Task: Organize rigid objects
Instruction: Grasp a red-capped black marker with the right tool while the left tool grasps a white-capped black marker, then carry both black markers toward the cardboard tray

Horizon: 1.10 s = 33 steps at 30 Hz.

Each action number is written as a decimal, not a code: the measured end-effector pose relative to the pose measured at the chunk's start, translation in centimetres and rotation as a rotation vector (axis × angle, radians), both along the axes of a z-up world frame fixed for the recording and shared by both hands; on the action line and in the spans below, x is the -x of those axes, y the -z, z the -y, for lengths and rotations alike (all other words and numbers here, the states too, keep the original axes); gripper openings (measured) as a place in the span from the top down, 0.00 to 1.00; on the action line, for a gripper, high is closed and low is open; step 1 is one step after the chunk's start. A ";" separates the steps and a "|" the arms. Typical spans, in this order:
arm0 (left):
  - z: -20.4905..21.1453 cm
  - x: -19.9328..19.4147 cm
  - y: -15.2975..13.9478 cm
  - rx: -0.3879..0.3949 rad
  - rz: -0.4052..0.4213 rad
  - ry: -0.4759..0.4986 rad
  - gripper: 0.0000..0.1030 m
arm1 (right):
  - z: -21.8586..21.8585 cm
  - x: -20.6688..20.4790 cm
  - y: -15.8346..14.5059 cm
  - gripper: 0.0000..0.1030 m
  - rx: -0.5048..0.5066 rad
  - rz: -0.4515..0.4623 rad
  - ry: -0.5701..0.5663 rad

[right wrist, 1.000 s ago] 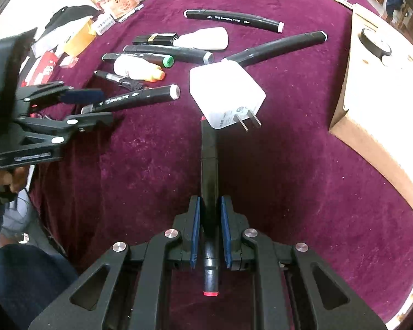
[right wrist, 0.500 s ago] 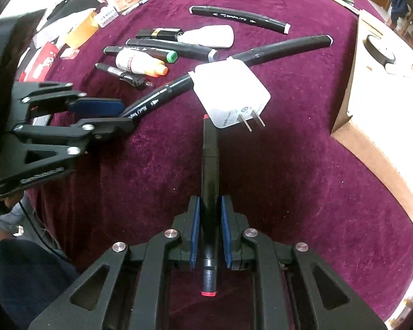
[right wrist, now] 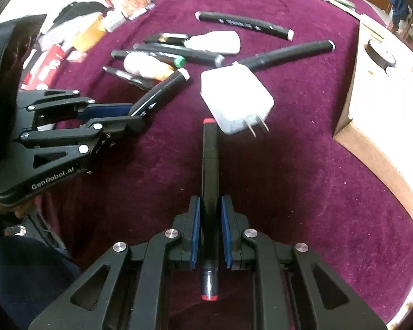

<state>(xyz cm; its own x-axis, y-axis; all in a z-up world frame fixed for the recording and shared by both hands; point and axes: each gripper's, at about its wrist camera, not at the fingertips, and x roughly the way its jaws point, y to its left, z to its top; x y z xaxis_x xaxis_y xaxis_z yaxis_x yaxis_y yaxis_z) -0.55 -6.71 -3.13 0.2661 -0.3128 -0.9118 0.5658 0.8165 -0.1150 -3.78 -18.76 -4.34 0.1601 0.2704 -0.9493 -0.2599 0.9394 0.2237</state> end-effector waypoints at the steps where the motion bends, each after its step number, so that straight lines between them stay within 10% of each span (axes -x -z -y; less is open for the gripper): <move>1: -0.3 -0.1 -0.5 0.016 0.007 -0.017 0.88 | -0.1 0.1 -0.4 0.87 -0.009 0.015 -0.010; 33: 3.6 -2.0 -5.4 0.142 0.073 -0.007 0.88 | 8.2 -1.1 -4.4 0.87 -0.183 0.116 0.242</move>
